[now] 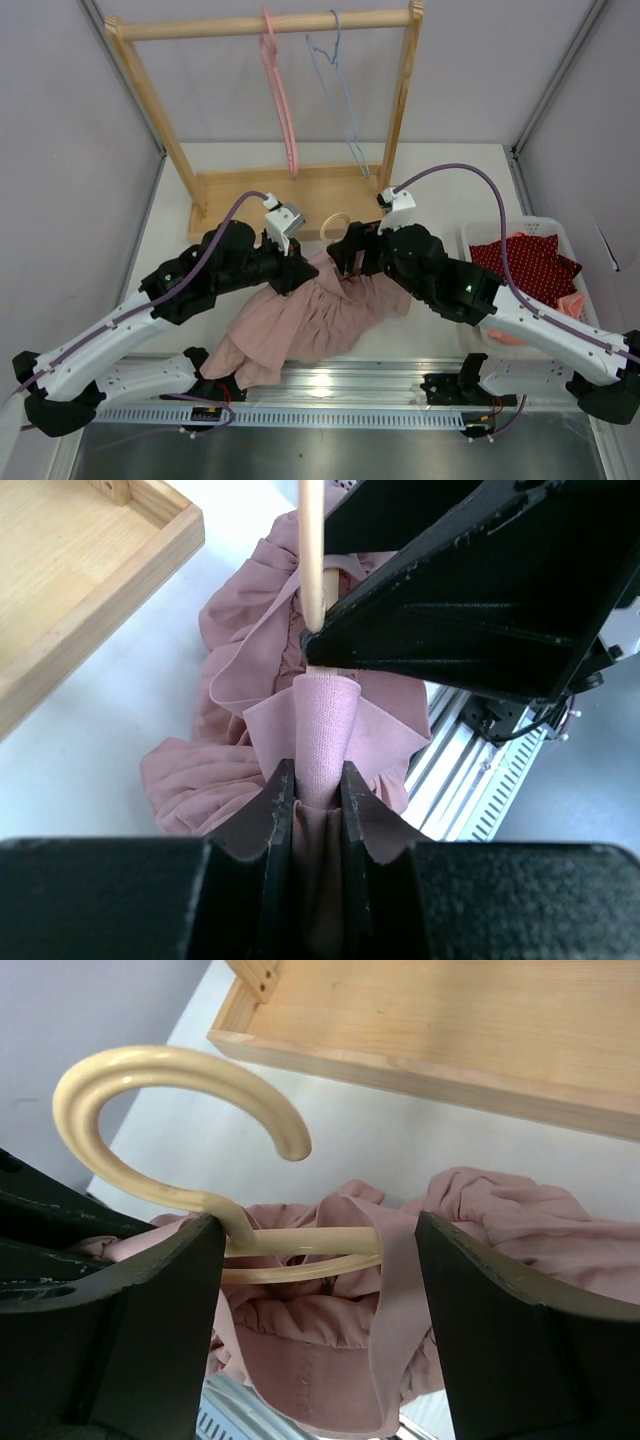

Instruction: Place the skirt on the hanger

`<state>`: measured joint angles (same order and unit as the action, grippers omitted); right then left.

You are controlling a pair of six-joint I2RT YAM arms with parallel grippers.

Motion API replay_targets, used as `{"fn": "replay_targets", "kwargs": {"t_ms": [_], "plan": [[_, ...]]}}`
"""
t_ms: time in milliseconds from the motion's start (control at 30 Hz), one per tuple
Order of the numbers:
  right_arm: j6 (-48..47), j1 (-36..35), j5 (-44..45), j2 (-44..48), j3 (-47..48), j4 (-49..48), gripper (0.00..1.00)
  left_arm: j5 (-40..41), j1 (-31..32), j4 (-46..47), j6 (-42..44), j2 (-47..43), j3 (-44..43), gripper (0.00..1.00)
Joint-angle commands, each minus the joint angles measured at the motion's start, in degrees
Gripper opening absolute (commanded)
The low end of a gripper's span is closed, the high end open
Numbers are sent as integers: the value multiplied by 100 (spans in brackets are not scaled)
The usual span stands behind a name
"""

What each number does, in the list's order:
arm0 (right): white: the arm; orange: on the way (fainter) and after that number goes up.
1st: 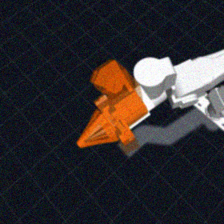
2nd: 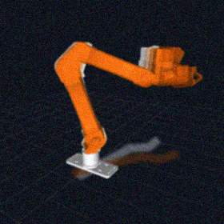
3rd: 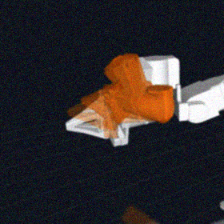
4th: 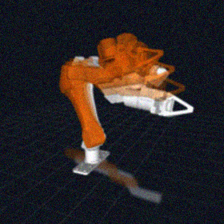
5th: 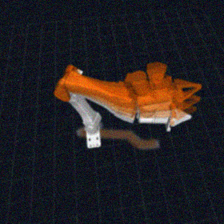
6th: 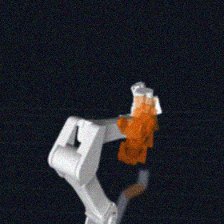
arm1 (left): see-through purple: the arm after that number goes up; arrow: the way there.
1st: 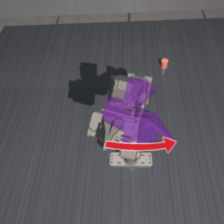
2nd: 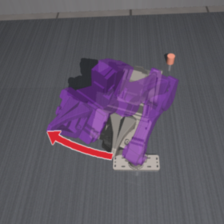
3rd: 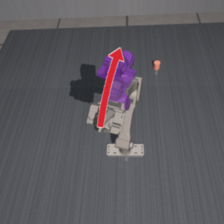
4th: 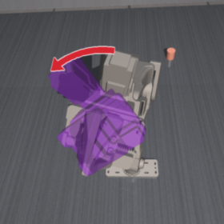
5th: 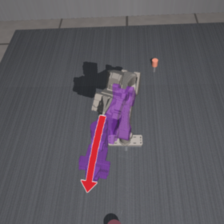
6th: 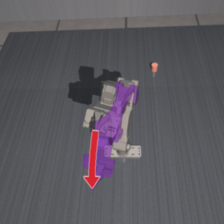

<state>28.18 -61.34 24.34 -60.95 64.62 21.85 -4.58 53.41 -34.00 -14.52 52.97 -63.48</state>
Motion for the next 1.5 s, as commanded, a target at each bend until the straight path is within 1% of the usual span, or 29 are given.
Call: {"fn": "replay_targets", "kwargs": {"t_ms": [0, 33, 100, 133, 167, 233, 267, 300, 400, 500, 533, 600, 633, 700, 767, 800, 867, 900, 967, 1000, 1033, 1067, 1100, 1133, 1200, 1300, 1333, 1367, 1467], "plan": [[-111, 667, 1206, 478, 16, 286, 79, 730, -67, -1188, -349, -595, -33, 0], [-120, 711, 1109, 505, -2, 207, 83, 730, -67, -1223, -349, -673, -6, 0], [-94, 816, 819, 584, -28, 84, 84, 940, -67, -1354, -498, -744, 46, 0], [-94, 869, 731, 593, -28, 48, 87, 1028, -67, -1468, -534, -779, 73, 0], [-103, 887, 478, 610, -20, 22, 88, 1064, -67, -1521, -569, -797, 82, 0], [-94, 905, 266, 637, -20, -119, 90, 1319, -85, -1679, -788, -823, 108, 0], [-129, 913, -84, 715, -54, -224, 91, 1345, -85, -1715, -867, -832, 82, 0], [-164, 931, -209, 759, -90, -425, 93, 1424, -85, -1724, -911, -858, 134, 0], [-164, 940, -464, 813, -55, -445, 94, 1625, -102, -1856, -1078, -911, 126, 0], [-173, 949, -386, 821, 51, -304, 95, 2030, -111, -2180, -1394, -990, -58, 0], [-182, 957, -342, 856, 42, -295, 95, 2440, -120, -2477, -1508, -973, -233, 0], [-199, 966, -316, 900, 42, -277, 95, 2855, -155, -2760, -1799, -894, -611, 0], [-199, 992, -324, 918, 51, -269, 95, 3284, -155, -2970, -1887, -876, -717, 0], [-208, 993, -333, 936, 77, -269, 95, 3690, -190, -3103, -2045, -806, -1067, 0], [-217, 1001, -342, 918, 112, -251, 95, 4129, -252, -3148, -2011, -640, -1262, 0], [-226, 1001, -351, 909, 156, -216, 95, 4219, -339, -3148, -1932, -543, -1594, 0], [-243, 1010, -368, 883, 217, -155, 94, 4525, -418, -2990, -1687, -279, -1903, 0], [-252, 1010, -368, 883, 279, -128, 95, 4579, -575, -2920, -1555, -183, -2105, 0], [-261, 1019, -395, 857, 349, -32, 95, 4598, -848, -2683, -1168, 116, -2395, 0], [-296, 1019, -412, 848, 445, 4, 95, 4571, -1163, -2552, -1010, 187, -2536, 0], [-305, 1028, -404, 839, 481, 39, 95, 4510, -1349, -2237, -869, 257, -2650, 0], [-322, 1028, -412, 839, 516, 65, 94, 4370, -1533, -2077, -563, 371, -2713, 0], [-340, 1028, -421, 839, 551, 109, 94, 4125, -1892, -1963, -465, 459, -2800, 0], [-375, 1028, -421, 839, 595, 127, 95, 4027, -2069, -1761, -368, 547, -3053, 0], [-401, 1054, -491, 856, 631, 127, 95, 3677, -2412, -1314, -25, 767, -3205, 0], [-480, 1115, -579, 804, 701, 83, 95, 3403, -2808, -943, 318, 1074, -3599, 0], [-524, 1142, -658, 786, 718, 74, 95, 3063, -2923, -794, 423, 1162, -3662, 0], [-559, 1142, -684, 769, 762, 57, 95, 2920, -3124, -766, 459, 1250, -3958, 0], [-673, 1230, -807, 734, 806, -31, 95, 2655, -3310, -529, 705, 1540, -4249, 0]]}}
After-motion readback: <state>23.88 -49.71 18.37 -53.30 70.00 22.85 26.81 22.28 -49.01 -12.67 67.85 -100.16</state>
